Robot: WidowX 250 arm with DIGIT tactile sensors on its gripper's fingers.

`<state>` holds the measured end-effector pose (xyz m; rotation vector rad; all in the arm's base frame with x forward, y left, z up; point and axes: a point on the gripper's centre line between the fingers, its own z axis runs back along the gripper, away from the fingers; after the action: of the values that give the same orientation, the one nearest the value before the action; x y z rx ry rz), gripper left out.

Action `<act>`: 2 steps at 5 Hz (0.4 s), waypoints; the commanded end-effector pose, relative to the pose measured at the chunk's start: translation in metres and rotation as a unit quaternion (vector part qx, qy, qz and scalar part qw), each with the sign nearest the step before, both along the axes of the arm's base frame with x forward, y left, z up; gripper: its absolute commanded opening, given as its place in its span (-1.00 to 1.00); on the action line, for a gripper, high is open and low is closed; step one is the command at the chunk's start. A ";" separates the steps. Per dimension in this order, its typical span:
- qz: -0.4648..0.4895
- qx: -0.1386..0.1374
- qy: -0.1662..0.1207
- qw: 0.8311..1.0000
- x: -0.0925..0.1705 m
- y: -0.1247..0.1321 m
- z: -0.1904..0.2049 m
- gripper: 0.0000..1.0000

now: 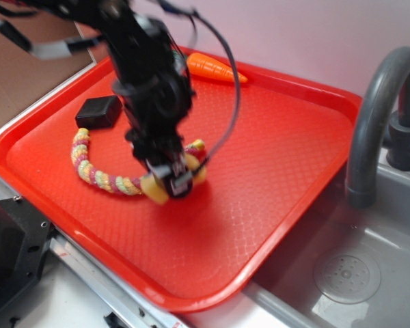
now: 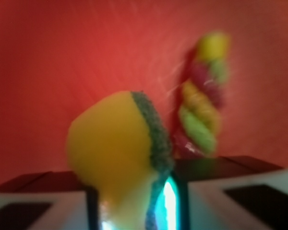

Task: Grab the green sponge.

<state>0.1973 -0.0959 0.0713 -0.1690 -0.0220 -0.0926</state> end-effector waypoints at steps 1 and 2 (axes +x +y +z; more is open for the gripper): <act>0.122 -0.036 -0.087 0.988 -0.010 0.028 0.107 -1.00; 0.171 -0.034 -0.096 0.980 -0.021 0.041 0.156 -1.00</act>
<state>0.1819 -0.0533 0.2168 -0.2149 -0.2113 0.2200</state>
